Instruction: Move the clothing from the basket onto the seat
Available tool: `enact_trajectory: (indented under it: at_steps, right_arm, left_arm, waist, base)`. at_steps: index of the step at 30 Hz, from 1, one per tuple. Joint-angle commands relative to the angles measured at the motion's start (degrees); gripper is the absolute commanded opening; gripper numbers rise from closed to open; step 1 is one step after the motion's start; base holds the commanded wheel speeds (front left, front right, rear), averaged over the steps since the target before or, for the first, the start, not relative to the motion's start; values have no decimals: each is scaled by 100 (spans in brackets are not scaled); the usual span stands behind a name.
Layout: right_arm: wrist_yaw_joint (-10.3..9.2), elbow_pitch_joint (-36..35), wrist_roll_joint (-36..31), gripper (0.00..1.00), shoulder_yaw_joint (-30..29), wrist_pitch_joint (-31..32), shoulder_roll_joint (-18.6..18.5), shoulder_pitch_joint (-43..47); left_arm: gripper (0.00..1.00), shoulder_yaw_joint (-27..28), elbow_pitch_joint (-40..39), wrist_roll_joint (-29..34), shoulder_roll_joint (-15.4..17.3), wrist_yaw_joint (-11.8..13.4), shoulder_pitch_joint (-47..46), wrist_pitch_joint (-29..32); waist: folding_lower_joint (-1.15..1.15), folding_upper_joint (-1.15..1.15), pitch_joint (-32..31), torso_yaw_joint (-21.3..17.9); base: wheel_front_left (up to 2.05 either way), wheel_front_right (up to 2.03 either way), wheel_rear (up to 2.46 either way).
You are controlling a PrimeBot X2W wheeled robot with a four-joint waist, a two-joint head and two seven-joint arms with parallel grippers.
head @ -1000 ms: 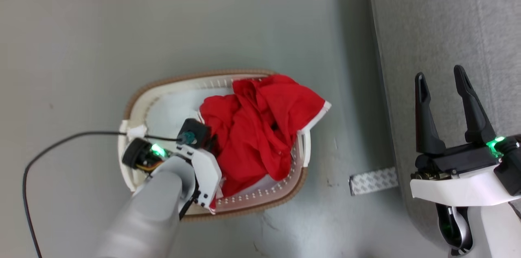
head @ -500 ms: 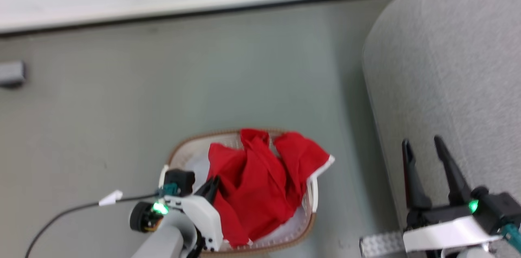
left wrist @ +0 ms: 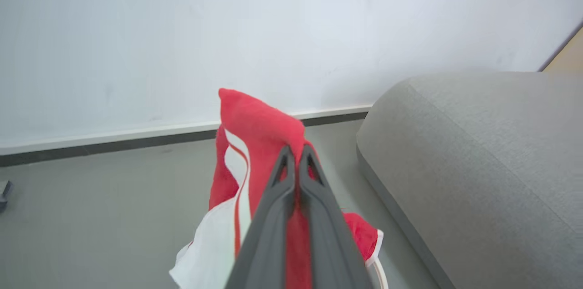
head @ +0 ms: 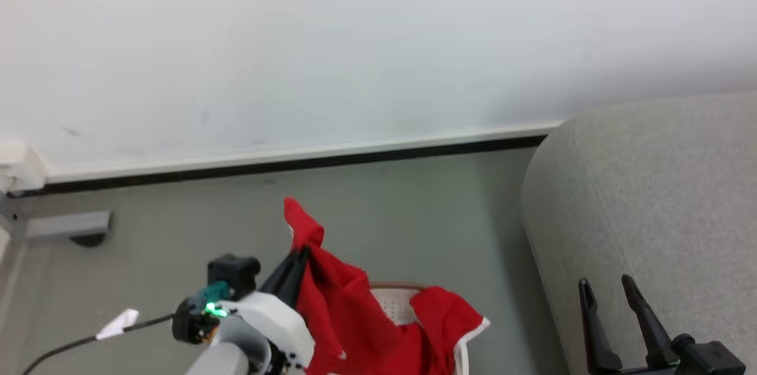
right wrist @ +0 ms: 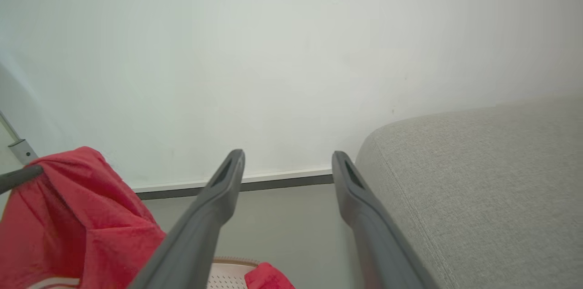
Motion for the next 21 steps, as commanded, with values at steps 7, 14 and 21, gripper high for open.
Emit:
enact_trajectory:
  at_steps: [7, 14, 21]
  right_arm:
    - [2, 21, -70, 100, 26, 2, -10, 119]
    - [2, -21, -181, 100, 208, 3, -61, 126]
    - [2, -185, -185, 100, 602, 3, -231, 67]
  left_arm:
    - [0, 336, -1941, -153, 393, 452, 198, 463]
    - [0, 663, -3296, -142, 671, 812, 14, 821]
    - [0, 676, -3862, -129, 751, 920, -195, 1105]
  waist:
    - [3, -1, -415, 33]
    - [3, -1, -594, -23]
    - [3, -1, -728, -68]
  base:
    - [0, 0, 0]
    - [0, 0, 0]
    - [0, 0, 0]
